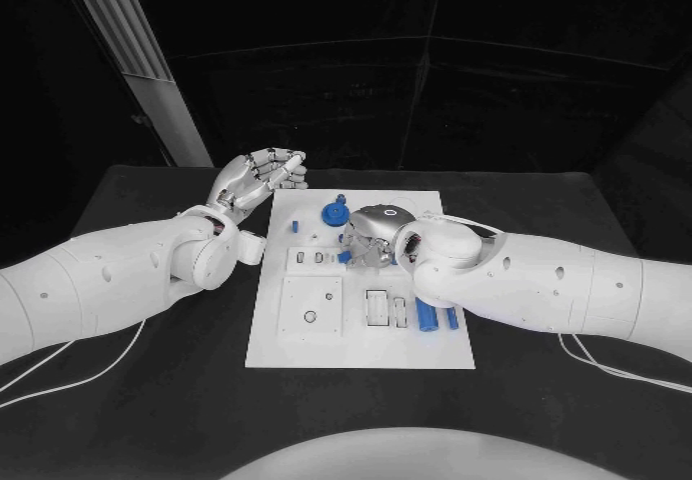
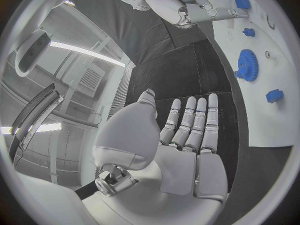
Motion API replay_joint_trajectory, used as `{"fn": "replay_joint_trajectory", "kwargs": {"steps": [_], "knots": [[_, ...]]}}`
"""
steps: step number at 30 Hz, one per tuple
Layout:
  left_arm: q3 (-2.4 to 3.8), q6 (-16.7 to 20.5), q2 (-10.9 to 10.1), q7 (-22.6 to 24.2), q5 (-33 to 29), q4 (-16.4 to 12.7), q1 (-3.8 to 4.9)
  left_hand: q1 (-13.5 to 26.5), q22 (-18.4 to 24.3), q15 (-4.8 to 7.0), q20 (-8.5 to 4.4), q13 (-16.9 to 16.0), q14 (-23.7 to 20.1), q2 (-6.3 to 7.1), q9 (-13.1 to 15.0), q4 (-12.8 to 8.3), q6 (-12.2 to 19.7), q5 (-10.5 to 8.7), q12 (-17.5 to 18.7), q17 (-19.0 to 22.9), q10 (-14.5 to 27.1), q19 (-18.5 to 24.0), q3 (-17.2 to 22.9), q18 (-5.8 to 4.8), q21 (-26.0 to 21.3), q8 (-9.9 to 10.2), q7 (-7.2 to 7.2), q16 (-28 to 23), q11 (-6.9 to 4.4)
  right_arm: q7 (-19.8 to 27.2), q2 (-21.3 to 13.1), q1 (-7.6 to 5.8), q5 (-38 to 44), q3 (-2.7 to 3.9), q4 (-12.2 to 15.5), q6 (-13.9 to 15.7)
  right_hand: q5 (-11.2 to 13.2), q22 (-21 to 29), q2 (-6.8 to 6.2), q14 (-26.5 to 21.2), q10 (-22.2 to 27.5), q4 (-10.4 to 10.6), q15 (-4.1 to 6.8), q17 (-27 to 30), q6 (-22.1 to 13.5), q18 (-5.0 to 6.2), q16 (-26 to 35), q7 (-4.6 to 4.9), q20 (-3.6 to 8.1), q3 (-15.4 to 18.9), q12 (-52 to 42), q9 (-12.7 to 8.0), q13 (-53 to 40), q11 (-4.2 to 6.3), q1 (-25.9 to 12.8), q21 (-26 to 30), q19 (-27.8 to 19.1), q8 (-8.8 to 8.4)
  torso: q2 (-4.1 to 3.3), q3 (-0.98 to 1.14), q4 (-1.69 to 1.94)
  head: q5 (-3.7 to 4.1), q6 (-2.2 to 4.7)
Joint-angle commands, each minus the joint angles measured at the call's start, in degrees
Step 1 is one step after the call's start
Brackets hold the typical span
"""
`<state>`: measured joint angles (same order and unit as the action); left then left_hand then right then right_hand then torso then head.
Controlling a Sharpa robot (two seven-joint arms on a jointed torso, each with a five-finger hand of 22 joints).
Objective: Assemble the parts on the task board
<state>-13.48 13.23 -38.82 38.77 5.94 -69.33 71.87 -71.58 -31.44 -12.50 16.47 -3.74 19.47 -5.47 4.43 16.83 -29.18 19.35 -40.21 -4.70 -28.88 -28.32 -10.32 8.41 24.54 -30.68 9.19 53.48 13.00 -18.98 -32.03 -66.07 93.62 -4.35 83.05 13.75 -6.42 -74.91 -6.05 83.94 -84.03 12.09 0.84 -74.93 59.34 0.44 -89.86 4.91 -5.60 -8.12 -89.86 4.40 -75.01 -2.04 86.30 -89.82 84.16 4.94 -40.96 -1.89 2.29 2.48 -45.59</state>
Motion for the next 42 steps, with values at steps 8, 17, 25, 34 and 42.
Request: {"fn": "replay_joint_trajectory", "kwargs": {"steps": [8, 17, 25, 34, 42], "knots": [[0.04, -0.37, -0.02, 8.09, 0.17, -0.12, 0.1, -0.27, 0.06, 0.05, 0.0, 0.06, -0.31, -0.22, 0.04, -0.11, 0.17, 0.27, -0.2, 0.08, 0.3, 0.14, -0.24, -0.56, -0.02, 0.36, 6.21, 0.26, 0.06, -0.39, 0.42, -0.11, 0.46, 0.04, -0.57, -1.59, 0.52, -15.09, 0.6, 6.06, -5.97, -0.01, 0.51, -15.07, 0.32, -0.44, -0.14, 0.16, 0.48, -0.21, -0.14, 0.04, -14.99, 0.55, -0.28, -0.18, 5.84, 0.1, 0.02, -0.02, 0.04, 0.04, -0.07], [0.04, -0.36, -0.01, 8.08, 0.17, -0.13, 0.1, -0.27, 0.06, 0.05, 0.0, 0.06, -0.31, -0.22, 0.04, -0.11, 0.17, 0.27, -0.2, 0.08, 0.3, 0.14, -0.24, -0.56, -0.02, 0.36, 6.21, 0.26, 0.06, -0.72, 0.66, -0.11, 0.46, 0.03, -0.68, -1.98, 0.7, -15.09, 0.52, 6.06, -5.97, -0.1, 0.49, -15.07, -0.02, -0.44, -0.14, 0.4, 0.52, -0.09, -0.14, -0.1, -14.99, 0.42, -0.48, -0.18, 5.84, -0.22, 0.05, -0.01, 0.02, 0.02, -0.14], [0.04, -0.37, 0.0, 8.09, 0.17, -0.14, 0.1, -0.27, 0.06, 0.05, 0.0, 0.06, -0.31, -0.22, 0.04, -0.11, 0.17, 0.27, -0.2, 0.08, 0.3, 0.14, -0.24, -0.56, -0.02, 0.36, 6.21, 0.26, 0.06, -0.98, 0.69, -0.1, 0.46, 0.03, -0.51, -2.12, 0.07, -15.09, 2.08, 6.06, -5.97, -1.05, 0.37, -15.07, 2.56, -0.44, -0.14, 0.36, 0.49, -0.85, -0.14, 0.21, -14.99, 0.38, -0.04, -0.18, 5.84, 0.61, 0.05, 0.0, 0.05, 0.03, -0.09], [0.04, -0.39, -0.02, 8.07, 0.17, -0.23, 0.1, -0.27, 0.06, 0.05, 0.0, 0.06, -0.31, -0.22, 0.04, -0.11, 0.17, 0.27, -0.2, 0.08, 0.3, 0.14, -0.24, -0.56, -0.02, 0.36, 6.21, 0.26, 0.06, 0.05, 0.45, -0.1, 0.46, 0.03, -0.05, 0.98, -0.78, -15.09, 3.34, 6.06, -5.97, -2.47, 0.43, -15.07, 5.18, -0.44, -0.14, 0.27, 0.54, -1.66, -0.14, 0.46, -14.99, 0.45, 0.42, -0.18, 5.84, 1.3, 0.02, -0.01, 0.03, -0.08, -0.08], [0.04, -0.42, -0.31, 7.91, 0.17, -0.71, 0.1, -0.36, 0.06, 0.05, -0.01, 0.07, -0.32, -0.25, 0.05, -0.11, 0.16, 0.31, -0.27, 0.1, 0.32, 0.1, -0.29, -0.55, 0.0, 0.36, 6.21, 0.32, 0.05, 1.36, -0.16, -0.09, 0.46, 0.04, 0.63, 4.65, -1.01, -15.09, 3.66, 6.06, -5.97, -2.85, 0.4, -15.07, 5.95, -0.44, -0.14, 0.35, 0.53, -1.8, -0.14, 0.53, -14.99, 0.4, 0.34, -0.18, 5.84, 1.46, 0.04, 0.01, 0.04, -0.42, -0.06]]}}
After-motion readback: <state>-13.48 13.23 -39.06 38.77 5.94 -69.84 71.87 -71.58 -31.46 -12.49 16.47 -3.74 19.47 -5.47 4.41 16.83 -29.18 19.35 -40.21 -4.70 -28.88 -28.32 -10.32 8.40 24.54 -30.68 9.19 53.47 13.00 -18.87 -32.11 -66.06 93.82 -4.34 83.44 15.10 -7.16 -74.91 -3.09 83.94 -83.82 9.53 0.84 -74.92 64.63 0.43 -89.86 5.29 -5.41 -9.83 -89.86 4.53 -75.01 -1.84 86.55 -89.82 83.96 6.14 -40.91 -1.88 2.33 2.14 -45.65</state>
